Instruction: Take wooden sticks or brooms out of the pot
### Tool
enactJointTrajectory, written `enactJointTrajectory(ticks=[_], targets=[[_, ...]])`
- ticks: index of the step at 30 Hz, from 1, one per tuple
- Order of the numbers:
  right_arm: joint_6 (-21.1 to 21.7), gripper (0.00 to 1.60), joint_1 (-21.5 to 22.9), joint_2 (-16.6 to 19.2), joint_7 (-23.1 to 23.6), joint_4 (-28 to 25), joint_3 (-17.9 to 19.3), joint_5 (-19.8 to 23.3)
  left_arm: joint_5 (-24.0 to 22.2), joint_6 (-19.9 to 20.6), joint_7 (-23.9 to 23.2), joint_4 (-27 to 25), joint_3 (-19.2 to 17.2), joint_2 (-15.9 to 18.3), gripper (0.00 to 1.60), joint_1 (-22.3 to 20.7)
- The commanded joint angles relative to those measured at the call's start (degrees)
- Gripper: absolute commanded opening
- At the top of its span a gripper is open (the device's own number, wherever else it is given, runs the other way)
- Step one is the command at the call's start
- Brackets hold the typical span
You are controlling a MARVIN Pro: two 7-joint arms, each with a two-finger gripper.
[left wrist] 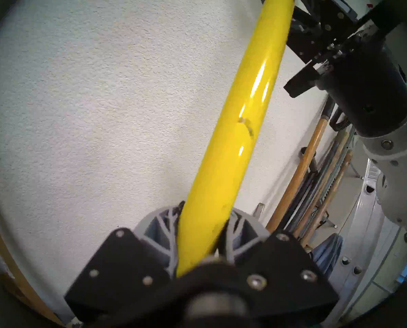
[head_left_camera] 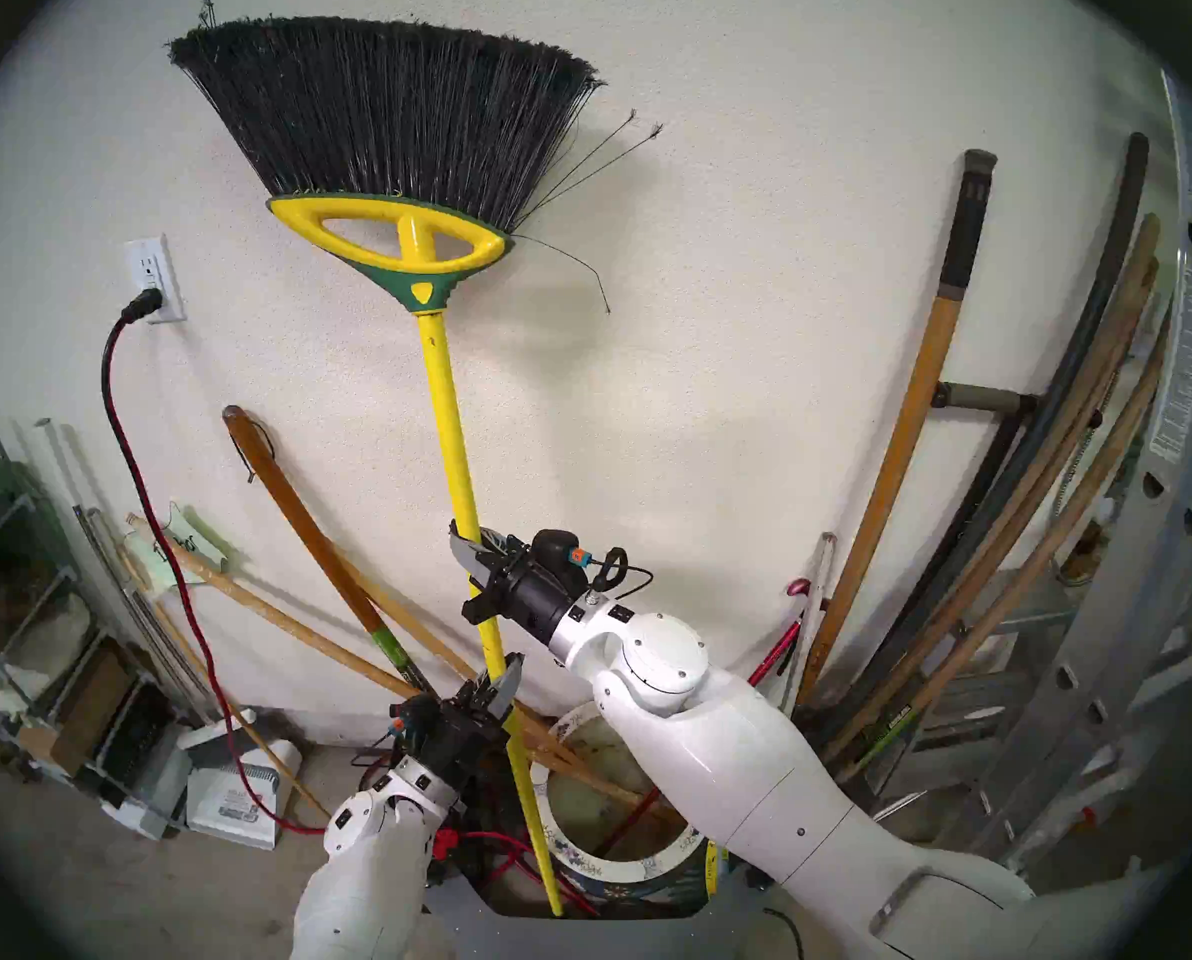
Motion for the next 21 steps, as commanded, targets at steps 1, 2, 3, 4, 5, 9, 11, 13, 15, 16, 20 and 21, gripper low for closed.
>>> enactJointTrajectory(ticks=[1, 2, 3, 4, 5, 9, 11, 13, 15, 16, 20, 21], targets=[[-1.73, 0.00, 1.42, -1.82, -1.23, 6.09, 1.01, -0.06, -0.25, 0.03, -1.82, -0.82, 1.02, -0.66, 0.00, 0.21], [-2.24, 0.00, 1.82, -2.16, -1.30, 7.08, 1.16, -0.19, -0.25, 0.02, -1.75, -0.82, 1.05, -0.64, 0.00, 0.21], [-2.09, 0.00, 1.99, -2.30, -1.70, 7.31, 1.34, -0.24, -0.25, 0.02, -1.66, -0.83, 1.08, -0.64, 0.00, 0.21], [-2.43, 0.00, 2.39, -2.70, -1.80, 8.14, 1.51, -0.25, -0.25, 0.01, -1.58, -0.84, 1.11, -0.63, 0.00, 0.22], [-2.55, 0.00, 2.79, -2.98, -1.71, 8.82, 1.60, -0.24, -0.27, 0.00, -1.50, -0.86, 1.16, -0.61, 0.00, 0.22], [-2.97, 0.00, 3.72, -4.10, -2.30, 10.57, 2.18, -0.26, -0.31, -0.01, -1.09, -0.93, 1.34, -0.56, 0.00, 0.25], [-3.43, 0.00, 4.24, -4.92, -2.66, 11.94, 2.55, -0.24, -0.33, -0.02, -0.81, -0.98, 1.44, -0.52, 0.00, 0.27], [-4.56, 0.00, 5.38, -6.02, -2.29, 14.69, 2.80, -0.24, -0.37, -0.03, -0.52, -1.02, 1.57, -0.48, 0.00, 0.29], [-4.38, 0.00, 5.43, -6.33, -2.80, 14.79, 3.01, -0.34, -0.42, -0.04, -0.24, -1.08, 1.71, -0.43, 0.00, 0.31], [-4.50, 0.00, 5.62, -6.57, -2.86, 15.22, 3.10, -0.36, -0.45, -0.04, -0.12, -1.10, 1.77, -0.42, 0.00, 0.32], [-5.72, 0.00, 7.00, -7.77, -3.13, 18.03, 3.32, -1.11, -0.55, -0.05, 0.47, -1.19, 2.04, -0.32, 0.00, 0.35], [-6.82, 0.00, 8.09, -8.65, -2.59, 20.54, 3.54, -0.99, -0.58, -0.06, 0.67, -1.21, 2.12, -0.29, 0.00, 0.35]])
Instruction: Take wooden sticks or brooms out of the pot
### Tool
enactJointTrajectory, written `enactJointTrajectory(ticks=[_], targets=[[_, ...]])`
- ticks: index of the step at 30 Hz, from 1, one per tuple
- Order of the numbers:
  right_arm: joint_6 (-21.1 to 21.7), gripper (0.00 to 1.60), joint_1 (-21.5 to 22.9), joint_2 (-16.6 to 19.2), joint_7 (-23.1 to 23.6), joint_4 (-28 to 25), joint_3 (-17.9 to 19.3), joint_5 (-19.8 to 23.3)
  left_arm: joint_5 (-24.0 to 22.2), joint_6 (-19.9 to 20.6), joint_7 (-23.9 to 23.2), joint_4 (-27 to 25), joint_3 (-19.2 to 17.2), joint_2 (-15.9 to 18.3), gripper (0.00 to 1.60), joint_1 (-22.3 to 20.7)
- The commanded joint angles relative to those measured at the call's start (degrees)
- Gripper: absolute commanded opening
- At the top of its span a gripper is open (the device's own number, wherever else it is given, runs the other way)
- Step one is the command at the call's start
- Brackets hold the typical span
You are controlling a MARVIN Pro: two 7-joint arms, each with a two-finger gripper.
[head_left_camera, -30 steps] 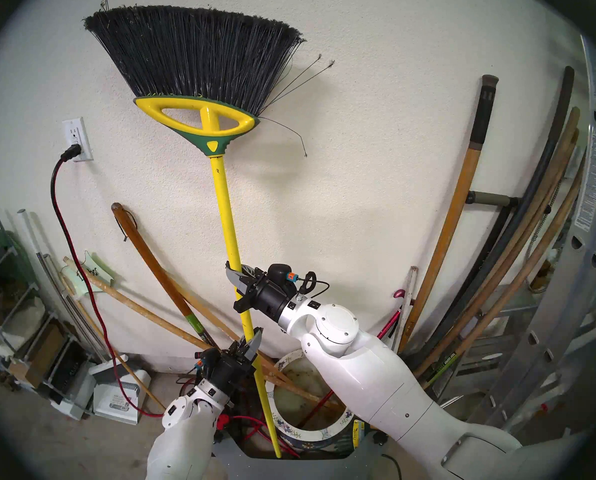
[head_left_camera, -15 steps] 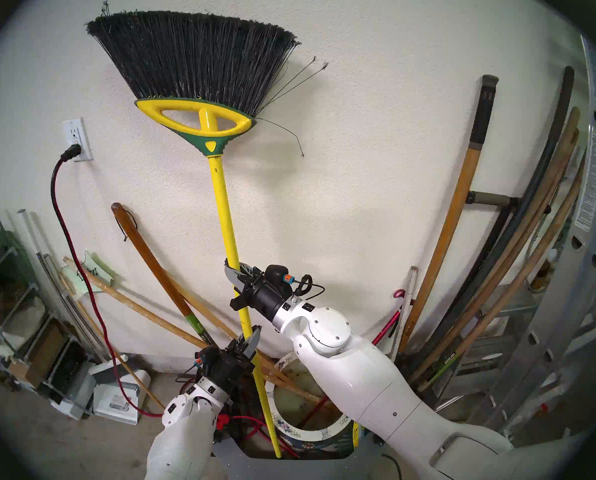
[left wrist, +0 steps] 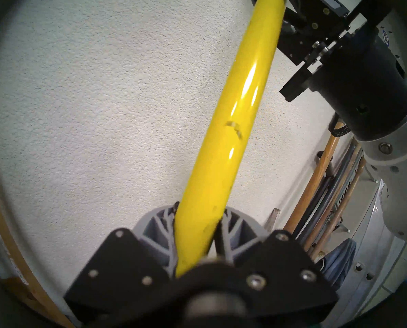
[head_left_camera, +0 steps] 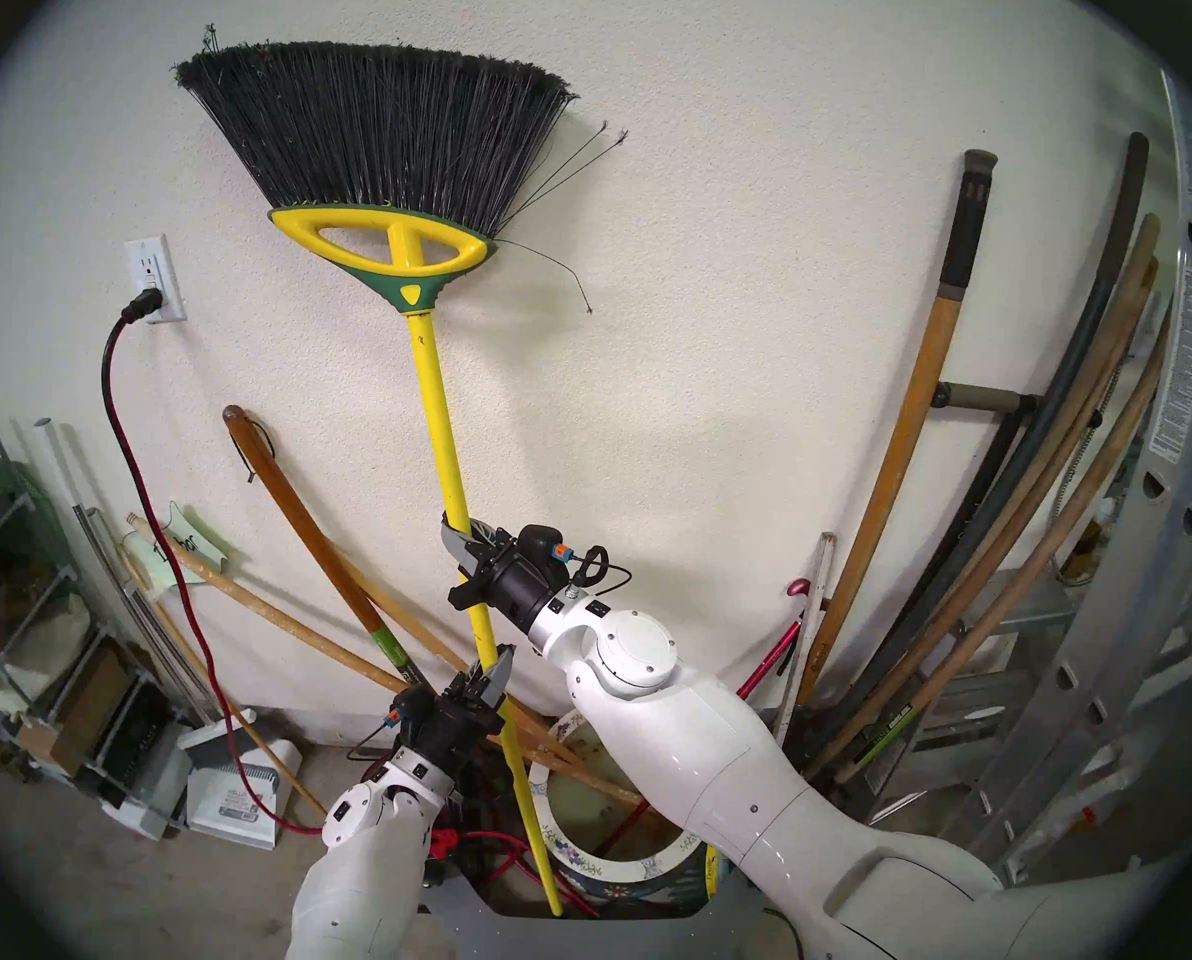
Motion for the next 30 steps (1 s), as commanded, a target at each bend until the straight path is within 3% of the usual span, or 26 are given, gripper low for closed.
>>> enactJointTrajectory(ticks=[1, 8, 30], targets=[[-1.35, 0.00, 3.81, -1.93, -3.32, 8.37, 2.55, -0.37, -0.05, -0.09, -3.70, -1.31, 1.94, -0.83, 0.00, 1.26], [-1.35, 0.00, 5.52, -2.60, -3.60, 10.16, 3.45, -0.96, -0.23, -0.12, -2.48, -1.44, 2.46, -0.65, 0.00, 1.29], [-7.32, 0.00, 10.04, -5.82, -0.95, 21.45, 5.17, -3.01, -1.66, -0.28, -0.56, -1.99, 4.41, 0.30, 0.00, 1.63]])
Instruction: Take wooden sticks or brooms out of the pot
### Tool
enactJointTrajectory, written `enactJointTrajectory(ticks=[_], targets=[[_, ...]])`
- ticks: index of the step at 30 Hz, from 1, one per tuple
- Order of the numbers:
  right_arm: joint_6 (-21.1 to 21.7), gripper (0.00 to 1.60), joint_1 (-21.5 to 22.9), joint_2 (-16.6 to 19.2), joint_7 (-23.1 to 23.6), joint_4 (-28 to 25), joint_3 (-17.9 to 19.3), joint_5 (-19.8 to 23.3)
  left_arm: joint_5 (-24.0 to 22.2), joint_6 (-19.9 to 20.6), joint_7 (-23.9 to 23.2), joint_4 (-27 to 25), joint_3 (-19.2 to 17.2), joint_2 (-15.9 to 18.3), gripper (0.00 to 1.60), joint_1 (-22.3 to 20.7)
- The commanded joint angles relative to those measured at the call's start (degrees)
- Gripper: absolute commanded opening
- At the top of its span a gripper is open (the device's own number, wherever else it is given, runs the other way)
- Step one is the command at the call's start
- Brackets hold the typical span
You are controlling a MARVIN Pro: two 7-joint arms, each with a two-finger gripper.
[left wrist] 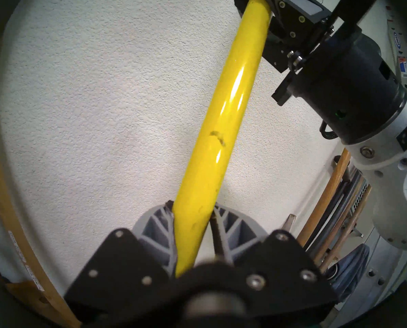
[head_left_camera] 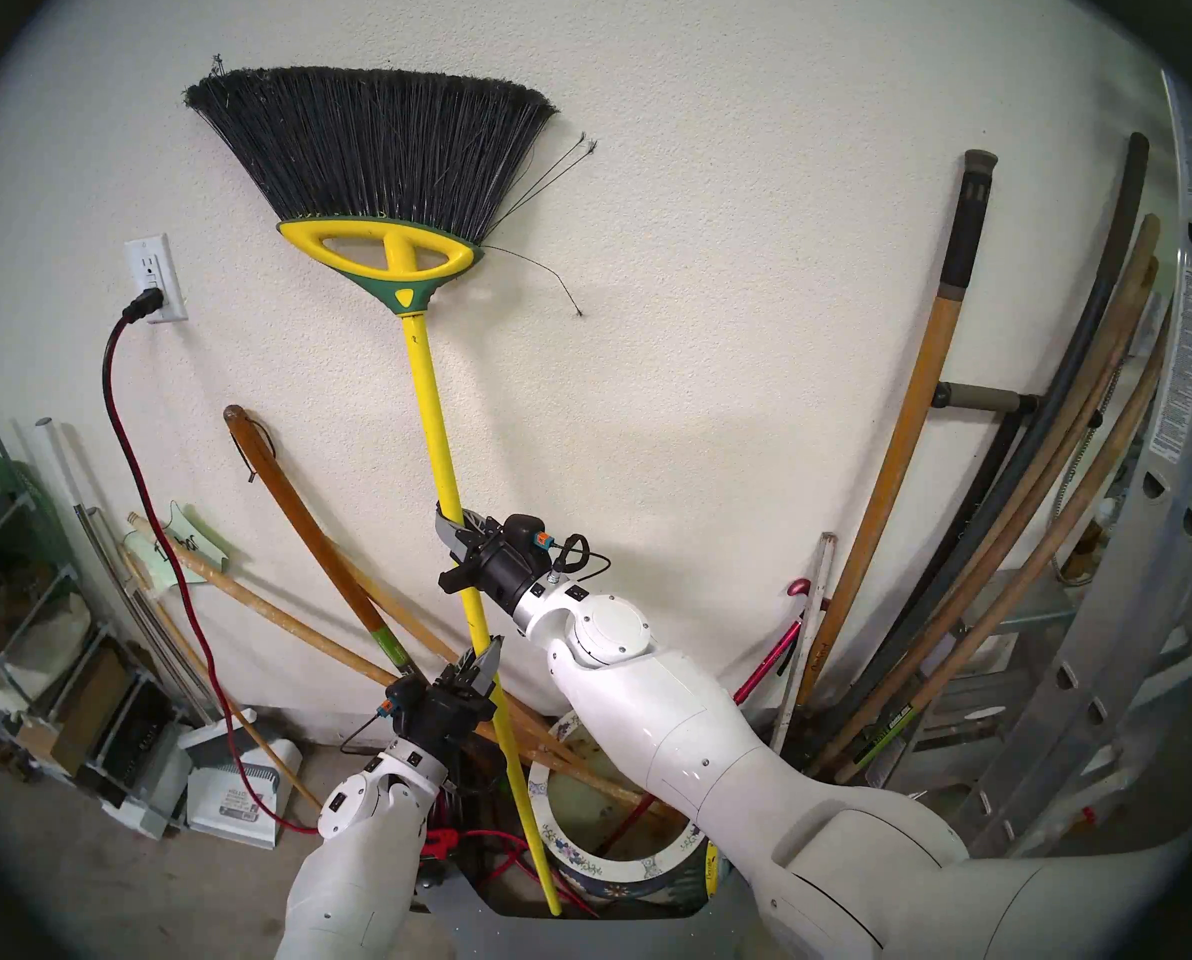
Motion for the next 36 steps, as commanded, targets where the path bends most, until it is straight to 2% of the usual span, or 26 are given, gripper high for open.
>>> enactJointTrajectory(ticks=[1, 8, 9, 10, 12, 15, 16, 26, 36], targets=[[-0.98, 0.00, 2.91, 0.48, -3.71, 5.75, 2.80, -0.28, 0.08, -0.29, -5.07, -1.62, 2.80, -1.07, 0.00, 2.12], [-3.26, 0.00, 2.61, 0.51, -2.66, 6.02, 3.07, -0.86, -0.39, -0.38, -5.08, -1.75, 3.31, -0.75, 0.00, 2.25], [-3.59, 0.42, 2.50, 0.57, -2.48, 6.02, 3.16, -0.95, -0.48, -0.40, -5.06, -1.78, 3.40, -0.69, 0.00, 2.27], [-3.79, 0.66, 2.41, 0.65, -2.36, 5.98, 3.21, -1.01, -0.53, -0.41, -5.04, -1.79, 3.46, -0.66, 0.00, 2.29], [-4.22, 0.79, 2.24, 0.82, -2.24, 6.13, 3.37, -1.23, -0.68, -0.47, -5.07, -1.83, 3.62, -0.55, 0.00, 2.33], [-4.77, 1.45, 2.11, 0.87, -2.44, 6.40, 3.60, -1.68, -1.00, -0.63, -5.49, -1.87, 3.83, -0.37, 0.00, 2.44], [-4.92, 1.60, 2.07, 0.85, -2.58, 6.47, 3.66, -1.81, -1.12, -0.68, -5.70, -1.84, 3.88, -0.31, 0.00, 2.45], [-6.17, 1.60, -0.06, 1.39, -2.32, 4.42, 3.93, -3.00, -2.03, -1.04, -6.50, -1.58, 4.48, 0.16, 0.00, 2.45], [-6.71, 1.60, -3.61, 2.71, -0.17, 0.18, 4.95, -2.06, -2.52, -1.26, -6.63, -1.44, 4.91, 0.46, 0.00, 2.43]])
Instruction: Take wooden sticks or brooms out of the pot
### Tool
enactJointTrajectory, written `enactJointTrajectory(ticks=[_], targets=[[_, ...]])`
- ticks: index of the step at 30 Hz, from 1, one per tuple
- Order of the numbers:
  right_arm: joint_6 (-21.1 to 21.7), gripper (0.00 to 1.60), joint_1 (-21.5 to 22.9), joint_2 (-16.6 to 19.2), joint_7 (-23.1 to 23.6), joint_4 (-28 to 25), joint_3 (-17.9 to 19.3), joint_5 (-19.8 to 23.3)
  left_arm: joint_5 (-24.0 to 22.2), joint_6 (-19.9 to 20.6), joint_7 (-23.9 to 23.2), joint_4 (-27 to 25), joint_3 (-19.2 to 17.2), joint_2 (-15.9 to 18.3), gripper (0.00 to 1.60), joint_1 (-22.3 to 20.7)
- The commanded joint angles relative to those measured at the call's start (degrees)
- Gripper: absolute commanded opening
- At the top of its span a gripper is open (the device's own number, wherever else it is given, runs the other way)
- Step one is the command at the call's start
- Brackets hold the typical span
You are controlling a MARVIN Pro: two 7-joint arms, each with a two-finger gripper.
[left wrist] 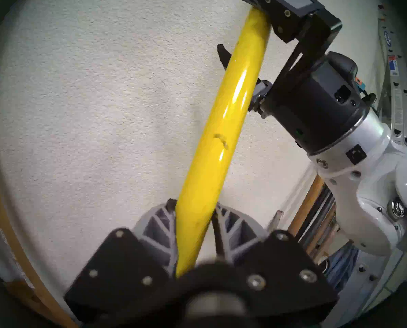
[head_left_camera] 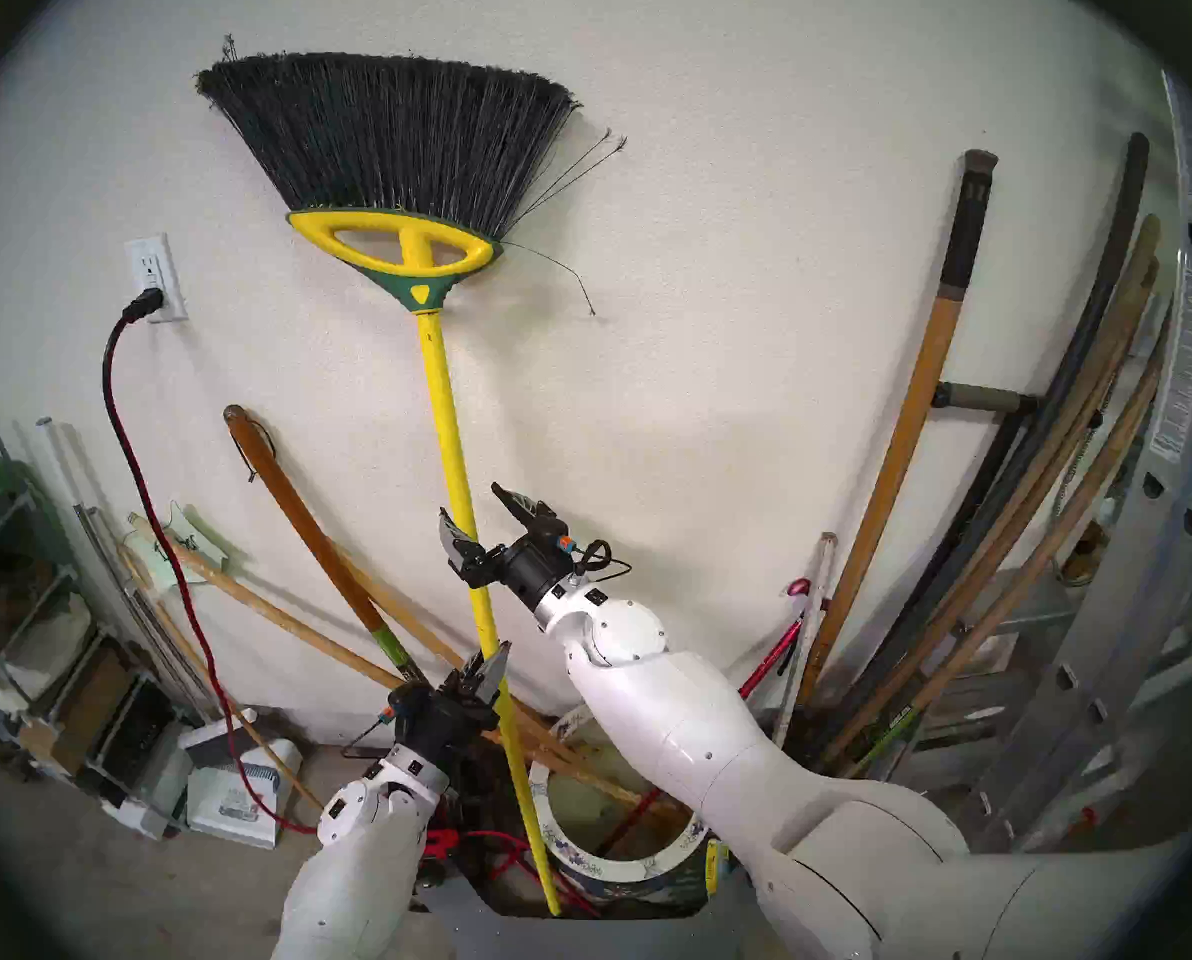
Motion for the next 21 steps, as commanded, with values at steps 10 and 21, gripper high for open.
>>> enactJointTrajectory(ticks=[10, 21], targets=[[1.82, 1.60, -5.36, 4.45, 2.15, -5.92, 1.87, 2.78, -0.68, -0.49, -4.67, -0.45, 2.38, -0.56, 0.00, 0.95], [2.77, 1.60, -9.31, 6.23, 13.66, -11.90, 0.14, 7.60, -1.17, -0.74, -5.02, -0.20, 2.72, -0.31, 0.00, 0.88]])
